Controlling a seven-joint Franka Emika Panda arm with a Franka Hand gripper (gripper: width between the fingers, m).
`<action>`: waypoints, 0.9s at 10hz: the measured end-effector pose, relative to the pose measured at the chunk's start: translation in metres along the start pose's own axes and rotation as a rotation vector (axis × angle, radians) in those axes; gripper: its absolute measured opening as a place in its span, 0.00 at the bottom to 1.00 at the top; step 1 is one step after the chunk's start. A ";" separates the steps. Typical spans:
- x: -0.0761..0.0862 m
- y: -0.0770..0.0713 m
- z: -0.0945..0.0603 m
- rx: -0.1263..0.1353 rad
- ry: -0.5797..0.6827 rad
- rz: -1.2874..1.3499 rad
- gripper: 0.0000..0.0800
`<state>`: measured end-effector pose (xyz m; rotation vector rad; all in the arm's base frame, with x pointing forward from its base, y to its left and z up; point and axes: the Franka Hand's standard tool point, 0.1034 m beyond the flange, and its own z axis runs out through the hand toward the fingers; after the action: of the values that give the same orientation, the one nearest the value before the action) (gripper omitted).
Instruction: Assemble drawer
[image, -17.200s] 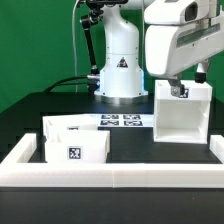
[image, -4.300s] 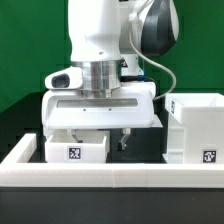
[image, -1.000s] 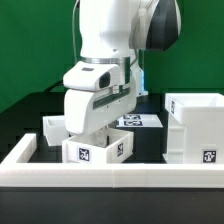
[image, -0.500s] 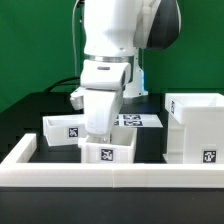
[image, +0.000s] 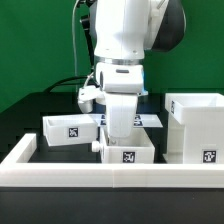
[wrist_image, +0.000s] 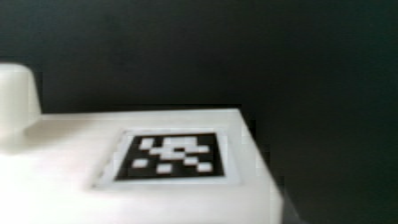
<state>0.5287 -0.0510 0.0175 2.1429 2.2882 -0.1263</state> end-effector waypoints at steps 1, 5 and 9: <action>0.001 0.000 0.001 0.001 0.000 0.003 0.05; 0.029 0.017 -0.001 -0.058 0.014 0.047 0.05; 0.028 0.017 0.000 -0.071 0.016 0.061 0.05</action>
Offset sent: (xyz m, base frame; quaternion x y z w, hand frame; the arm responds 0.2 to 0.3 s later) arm 0.0236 0.0351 0.0054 -0.0003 -0.0061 0.0001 1.0000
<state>0.5434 -0.0217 0.0145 2.1836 2.1979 -0.0280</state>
